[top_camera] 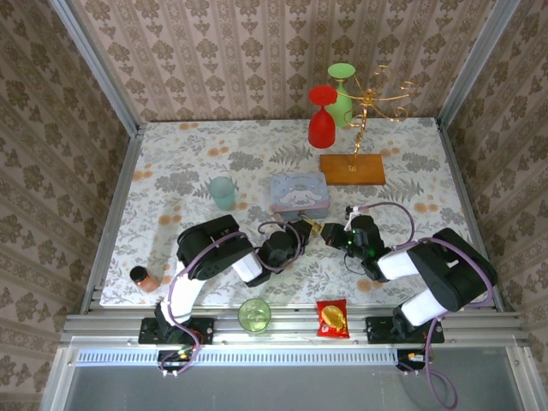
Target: Unlock a padlock with a key
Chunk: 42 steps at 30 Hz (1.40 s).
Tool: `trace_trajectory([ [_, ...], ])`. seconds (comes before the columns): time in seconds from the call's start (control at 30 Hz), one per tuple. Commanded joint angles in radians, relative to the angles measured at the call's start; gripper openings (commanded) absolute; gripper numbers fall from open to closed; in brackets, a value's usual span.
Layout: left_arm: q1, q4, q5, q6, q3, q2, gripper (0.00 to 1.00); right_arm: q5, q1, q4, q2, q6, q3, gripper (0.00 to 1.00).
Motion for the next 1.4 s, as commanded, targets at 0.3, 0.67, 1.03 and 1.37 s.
trace_trajectory([
  [0.3,0.055,-0.026,0.186,0.168,-0.058,-0.075,0.0,0.0,0.035,-0.58,-0.251,-0.276,0.13,0.46],
  [0.67,0.098,-0.013,0.302,0.161,-0.076,-0.048,0.0,0.059,0.078,-0.718,-0.284,-0.477,0.19,0.36],
  [1.03,0.137,-0.014,0.401,0.174,-0.103,-0.07,0.0,0.389,0.252,-0.782,-0.119,-0.644,0.324,0.38],
  [1.37,0.137,-0.013,0.402,0.167,-0.102,-0.076,0.0,0.372,0.284,-0.723,-0.099,-0.677,0.306,0.34],
])
